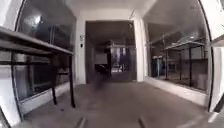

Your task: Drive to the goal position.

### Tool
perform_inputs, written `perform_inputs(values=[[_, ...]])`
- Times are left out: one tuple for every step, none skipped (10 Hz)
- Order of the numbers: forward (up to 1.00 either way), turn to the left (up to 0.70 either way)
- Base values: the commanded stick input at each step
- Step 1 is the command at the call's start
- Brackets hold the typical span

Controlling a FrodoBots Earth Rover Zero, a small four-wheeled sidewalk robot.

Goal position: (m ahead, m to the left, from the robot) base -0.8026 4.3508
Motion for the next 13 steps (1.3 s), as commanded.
perform_inputs(values=[[0.7,0.0],[0.7,0.0],[0.7,0.0],[0.7,0.0],[0.7,0.0],[0.7,0.01],[0.7,0.09],[0.7,0.13],[0.7,0.14],[0.7,0.12],[0.7,0.0],[0.7,0.05],[0.7,0.14]])
